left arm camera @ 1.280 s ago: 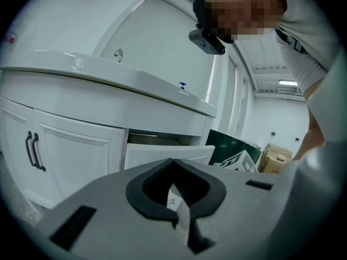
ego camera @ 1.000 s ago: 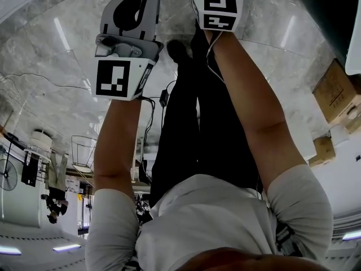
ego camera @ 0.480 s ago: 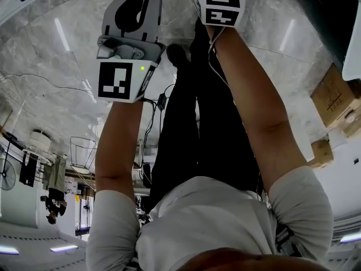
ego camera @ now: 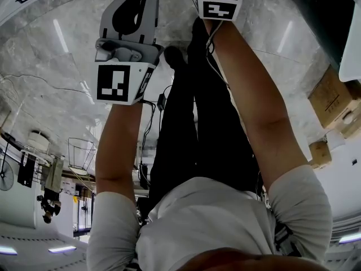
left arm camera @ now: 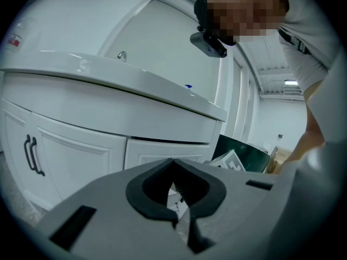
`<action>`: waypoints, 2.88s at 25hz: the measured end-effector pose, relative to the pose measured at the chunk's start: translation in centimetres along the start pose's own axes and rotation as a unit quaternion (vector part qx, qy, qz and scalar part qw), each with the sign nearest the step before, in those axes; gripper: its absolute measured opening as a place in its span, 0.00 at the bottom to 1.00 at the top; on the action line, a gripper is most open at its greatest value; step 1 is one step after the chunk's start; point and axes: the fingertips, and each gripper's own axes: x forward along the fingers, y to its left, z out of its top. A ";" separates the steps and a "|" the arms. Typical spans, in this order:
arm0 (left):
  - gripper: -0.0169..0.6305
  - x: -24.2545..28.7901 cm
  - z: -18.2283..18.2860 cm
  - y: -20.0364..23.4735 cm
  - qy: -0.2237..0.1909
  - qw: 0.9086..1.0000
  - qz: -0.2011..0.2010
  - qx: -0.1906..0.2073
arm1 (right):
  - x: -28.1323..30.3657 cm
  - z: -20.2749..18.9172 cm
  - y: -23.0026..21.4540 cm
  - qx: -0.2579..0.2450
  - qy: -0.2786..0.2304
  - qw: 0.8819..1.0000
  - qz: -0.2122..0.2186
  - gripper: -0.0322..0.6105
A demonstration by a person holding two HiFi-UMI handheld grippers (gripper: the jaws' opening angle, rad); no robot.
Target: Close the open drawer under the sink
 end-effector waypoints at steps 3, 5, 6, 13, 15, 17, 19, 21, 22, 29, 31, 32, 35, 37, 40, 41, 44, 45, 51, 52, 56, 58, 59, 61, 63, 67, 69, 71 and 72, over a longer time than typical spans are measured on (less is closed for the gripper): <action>0.04 0.0 0.2 -0.5 -0.002 1.000 0.003 0.002 | -0.4 0.0 -0.4 0.003 -0.003 1.000 0.003 0.27; 0.04 -0.2 0.4 -0.6 -0.001 1.000 0.004 0.002 | -0.4 0.1 -0.3 0.011 -0.002 1.000 0.004 0.29; 0.04 -0.3 0.6 -0.7 -0.003 1.000 0.004 0.001 | -0.5 0.0 -0.3 0.015 0.000 1.000 0.003 0.33; 0.04 -3.6 4.2 -2.0 -0.015 1.000 0.013 0.001 | -6.3 -0.6 1.4 0.026 0.024 0.999 0.010 0.37; 0.04 -5.2 5.7 -2.5 -0.018 1.000 0.016 -0.001 | -8.4 1.2 2.5 0.024 0.018 0.999 0.016 0.37; 0.04 -6.9 7.2 -3.5 -0.019 1.000 0.020 -0.003 | -10.9 3.3 3.8 0.021 0.009 0.999 0.028 0.37; 0.04 -8.7 9.0 -4.5 -0.024 0.999 0.024 -0.005 | -13.6 5.7 5.4 0.015 -0.002 0.999 0.049 0.37; 0.04 -10.7 11.1 -5.3 -0.033 0.999 0.029 -0.007 | -16.3 8.4 7.0 0.003 -0.015 0.997 0.071 0.35; 0.04 -11.7 12.3 -5.6 -0.037 0.999 0.032 -0.007 | -17.8 9.8 7.9 -0.005 -0.022 0.996 0.082 0.33; 0.04 -19.6 19.7 -8.3 -0.054 0.998 0.032 0.017 | -27.8 18.1 13.5 -0.053 -0.050 0.985 0.159 0.14; 0.04 -22.3 21.4 -9.3 -0.058 0.997 0.035 0.030 | -30.9 20.0 14.8 -0.067 -0.059 0.981 0.173 0.12; 0.04 -23.7 22.3 -9.7 -0.061 0.997 0.037 0.033 | -32.3 21.0 15.3 -0.071 -0.063 0.979 0.179 0.11; 0.04 -27.5 24.9 -11.3 -0.070 0.996 0.041 0.042 | -36.6 24.0 16.8 -0.083 -0.080 0.974 0.193 0.11; 0.04 -29.7 26.5 -12.6 -0.077 0.995 0.040 0.046 | -39.2 26.1 17.6 -0.089 -0.092 0.971 0.203 0.10; 0.04 -32.5 28.3 -15.3 -0.084 0.996 0.020 0.030 | -43.2 28.4 18.9 -0.106 -0.104 0.963 0.223 0.09; 0.04 -33.3 28.9 -16.4 -0.087 0.996 0.009 0.030 | -44.4 29.0 19.4 -0.115 -0.109 0.960 0.232 0.09; 0.04 -36.2 30.7 -19.7 -0.099 0.993 -0.008 0.058 | -48.4 30.4 20.6 -0.135 -0.124 0.952 0.247 0.09; 0.04 -37.2 31.2 -20.6 -0.102 0.992 -0.008 0.071 | -49.7 30.9 21.0 -0.138 -0.129 0.950 0.248 0.09; 0.04 -41.3 33.7 -23.6 -0.136 0.986 0.001 0.100 | -55.6 33.6 21.2 -0.143 -0.172 0.945 0.239 0.09; 0.04 -41.7 33.9 -23.8 -0.137 0.985 0.001 0.103 | -56.3 34.0 21.2 -0.144 -0.177 0.944 0.239 0.09; 0.04 -43.4 34.3 -25.3 -0.137 0.985 0.004 0.107 | -59.1 34.9 20.6 -0.151 -0.187 0.939 0.246 0.09; 0.04 -44.1 34.3 -26.1 -0.138 0.984 0.005 0.113 | -60.2 35.0 20.1 -0.157 -0.187 0.937 0.250 0.09; 0.04 -44.4 34.4 -26.5 -0.139 0.984 0.006 0.113 | -60.7 35.0 19.9 -0.161 -0.187 0.935 0.253 0.09; 0.04 -44.8 34.4 -27.1 -0.144 0.984 0.010 0.106 | -61.8 34.9 19.5 -0.169 -0.188 0.932 0.261 0.09; 0.04 -45.1 34.3 -27.7 -0.149 0.984 0.021 0.099 | -63.1 34.7 18.8 -0.175 -0.189 0.928 0.270 0.09; 0.04 -44.5 33.7 -29.9 -0.151 0.983 0.041 0.097 | -65.3 33.0 16.4 -0.185 -0.185 0.922 0.284 0.09; 0.04 -44.0 33.5 -31.9 -0.150 0.983 0.043 0.097 | -66.4 31.7 14.8 -0.188 -0.177 0.922 0.289 0.09; 0.04 -43.3 33.2 -34.1 -0.148 0.983 0.045 0.099 | -67.8 30.8 13.0 -0.196 -0.174 0.920 0.292 0.09; 0.04 -42.8 32.9 -35.1 -0.145 0.983 0.047 0.099 | -68.6 30.4 12.1 -0.200 -0.176 0.918 0.293 0.09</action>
